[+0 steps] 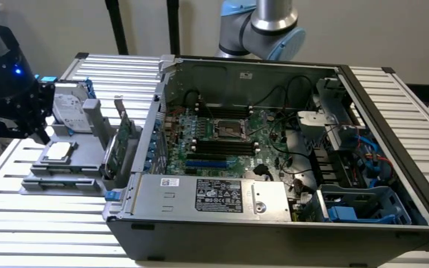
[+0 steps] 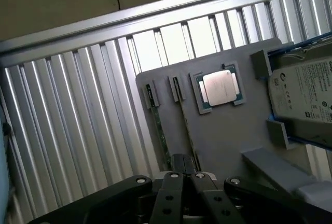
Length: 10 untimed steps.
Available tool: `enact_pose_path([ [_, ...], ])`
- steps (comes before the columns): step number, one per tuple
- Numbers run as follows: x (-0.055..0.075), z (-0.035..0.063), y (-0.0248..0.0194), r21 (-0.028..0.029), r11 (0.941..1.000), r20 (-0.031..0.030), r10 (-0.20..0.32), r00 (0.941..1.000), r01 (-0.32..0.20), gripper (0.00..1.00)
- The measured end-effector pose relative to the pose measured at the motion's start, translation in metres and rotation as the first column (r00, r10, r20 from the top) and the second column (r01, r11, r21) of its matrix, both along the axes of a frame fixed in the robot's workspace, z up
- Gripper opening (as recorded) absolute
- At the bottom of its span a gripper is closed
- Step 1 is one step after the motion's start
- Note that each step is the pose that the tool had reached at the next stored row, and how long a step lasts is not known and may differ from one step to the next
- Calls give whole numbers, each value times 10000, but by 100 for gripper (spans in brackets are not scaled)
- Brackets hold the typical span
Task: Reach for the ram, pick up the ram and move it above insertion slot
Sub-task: 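Pick up the ram and move it above insertion slot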
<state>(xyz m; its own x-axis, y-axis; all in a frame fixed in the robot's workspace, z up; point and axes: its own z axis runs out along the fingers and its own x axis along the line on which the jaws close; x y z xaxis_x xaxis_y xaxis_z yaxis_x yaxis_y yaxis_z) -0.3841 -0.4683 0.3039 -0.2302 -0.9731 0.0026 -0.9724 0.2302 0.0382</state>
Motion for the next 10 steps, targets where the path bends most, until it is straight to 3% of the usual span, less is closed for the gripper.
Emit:
enact_pose_path([
  [5,0,-41,0,-1,9959,2,903,9959,-903,11],
  [10,0,-54,0,-6,9837,35,1800,9837,-1800,11],
])
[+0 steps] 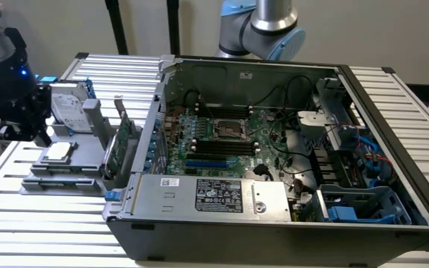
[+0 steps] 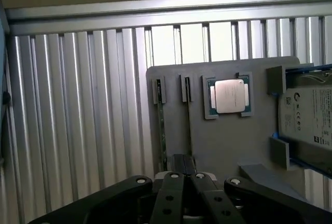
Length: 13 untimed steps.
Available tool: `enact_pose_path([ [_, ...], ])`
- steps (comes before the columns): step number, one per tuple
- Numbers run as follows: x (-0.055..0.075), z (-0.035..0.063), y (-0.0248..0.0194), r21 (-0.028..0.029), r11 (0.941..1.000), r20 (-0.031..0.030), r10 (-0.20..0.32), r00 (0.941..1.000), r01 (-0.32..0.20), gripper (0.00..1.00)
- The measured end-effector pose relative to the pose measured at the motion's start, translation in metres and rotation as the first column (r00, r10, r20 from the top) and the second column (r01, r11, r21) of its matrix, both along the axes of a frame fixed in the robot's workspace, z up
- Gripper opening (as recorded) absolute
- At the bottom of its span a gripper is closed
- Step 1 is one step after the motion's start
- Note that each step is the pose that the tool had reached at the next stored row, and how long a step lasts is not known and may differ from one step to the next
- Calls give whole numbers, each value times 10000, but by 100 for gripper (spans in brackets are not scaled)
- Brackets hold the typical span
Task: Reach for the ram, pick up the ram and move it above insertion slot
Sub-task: 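Pick up the ram and move it above insertion slot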
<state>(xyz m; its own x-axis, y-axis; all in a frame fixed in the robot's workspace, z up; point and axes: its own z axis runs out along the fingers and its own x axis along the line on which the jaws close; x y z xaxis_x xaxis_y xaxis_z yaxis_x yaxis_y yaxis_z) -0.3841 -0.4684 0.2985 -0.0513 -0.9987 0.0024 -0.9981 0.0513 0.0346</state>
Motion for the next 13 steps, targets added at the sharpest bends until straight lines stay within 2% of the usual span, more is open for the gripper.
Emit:
enact_pose_path([
  [3,0,-2,0,3,9987,27,517,9987,-517,11],
  [9,0,-2,0,2,9984,28,559,9984,-559,12],
  [11,0,-2,0,2,9984,28,560,9984,-560,24],
  [12,0,-2,0,2,9984,28,560,9984,-560,24],
  [13,0,-2,0,2,9984,27,560,9984,-560,30],
])
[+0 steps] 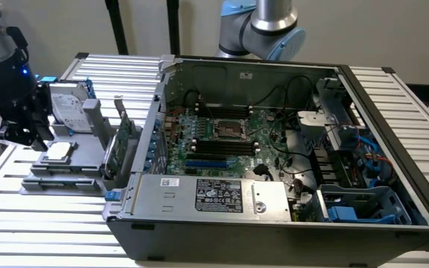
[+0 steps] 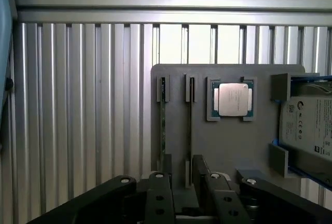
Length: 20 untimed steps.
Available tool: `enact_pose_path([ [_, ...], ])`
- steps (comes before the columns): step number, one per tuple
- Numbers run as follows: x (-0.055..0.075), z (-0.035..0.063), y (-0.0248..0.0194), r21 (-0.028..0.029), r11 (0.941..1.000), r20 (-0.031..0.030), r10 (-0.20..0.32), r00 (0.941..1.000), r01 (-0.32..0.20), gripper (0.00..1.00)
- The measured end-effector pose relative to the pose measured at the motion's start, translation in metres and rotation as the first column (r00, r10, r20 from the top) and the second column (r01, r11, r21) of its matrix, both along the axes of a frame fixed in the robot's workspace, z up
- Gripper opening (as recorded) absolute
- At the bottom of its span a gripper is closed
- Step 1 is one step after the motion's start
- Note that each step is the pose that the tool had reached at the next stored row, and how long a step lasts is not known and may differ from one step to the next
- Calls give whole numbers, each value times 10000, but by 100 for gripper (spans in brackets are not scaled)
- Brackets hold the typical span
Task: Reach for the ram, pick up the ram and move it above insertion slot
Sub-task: 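Pick up the ram and move it above insertion slot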
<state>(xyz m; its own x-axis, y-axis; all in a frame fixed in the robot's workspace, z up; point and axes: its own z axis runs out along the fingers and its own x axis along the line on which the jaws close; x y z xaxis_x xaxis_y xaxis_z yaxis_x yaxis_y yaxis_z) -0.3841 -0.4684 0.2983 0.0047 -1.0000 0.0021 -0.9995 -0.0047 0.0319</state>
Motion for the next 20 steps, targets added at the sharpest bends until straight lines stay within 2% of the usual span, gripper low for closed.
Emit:
enact_pose_path([
  [1,0,-2,0,-1,10000,0,0,10000,0,30],
  [2,0,-9,0,-1,10000,3,-2,10000,2,36],
  [7,0,-81,0,-66,9999,23,-101,9999,101,36],
  [11,0,-155,-8,-71,9998,26,-158,9999,158,36],
  [20,3,-317,-78,-72,9998,25,-178,9998,178,36],
])
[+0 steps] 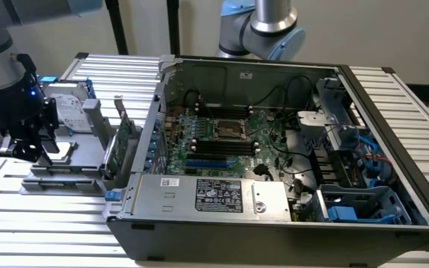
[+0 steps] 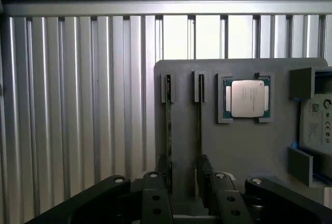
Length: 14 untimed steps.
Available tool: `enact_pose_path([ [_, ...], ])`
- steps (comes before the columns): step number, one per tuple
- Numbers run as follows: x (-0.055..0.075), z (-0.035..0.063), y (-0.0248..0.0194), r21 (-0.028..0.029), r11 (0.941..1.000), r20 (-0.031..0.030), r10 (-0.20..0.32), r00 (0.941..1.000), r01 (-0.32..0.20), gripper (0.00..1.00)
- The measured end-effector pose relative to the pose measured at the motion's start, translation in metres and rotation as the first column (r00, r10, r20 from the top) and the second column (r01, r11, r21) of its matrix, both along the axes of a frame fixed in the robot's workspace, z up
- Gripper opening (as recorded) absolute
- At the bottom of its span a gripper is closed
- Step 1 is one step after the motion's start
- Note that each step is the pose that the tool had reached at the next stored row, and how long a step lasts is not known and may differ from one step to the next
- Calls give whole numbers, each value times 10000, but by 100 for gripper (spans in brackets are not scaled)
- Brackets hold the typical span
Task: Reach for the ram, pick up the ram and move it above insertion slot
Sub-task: 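Pick up the ram and move it above insertion slot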
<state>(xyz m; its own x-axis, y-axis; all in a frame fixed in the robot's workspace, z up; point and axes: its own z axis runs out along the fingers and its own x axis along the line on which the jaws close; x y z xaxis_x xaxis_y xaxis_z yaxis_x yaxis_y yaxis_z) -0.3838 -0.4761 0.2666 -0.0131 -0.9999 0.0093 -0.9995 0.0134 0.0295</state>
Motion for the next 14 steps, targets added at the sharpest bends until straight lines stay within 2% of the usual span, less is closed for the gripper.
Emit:
enact_pose_path([
  [4,12,-75,-33,1,10000,2,0,10000,0,36],
  [14,35,-256,-61,1,10000,0,94,10000,-94,36],
])
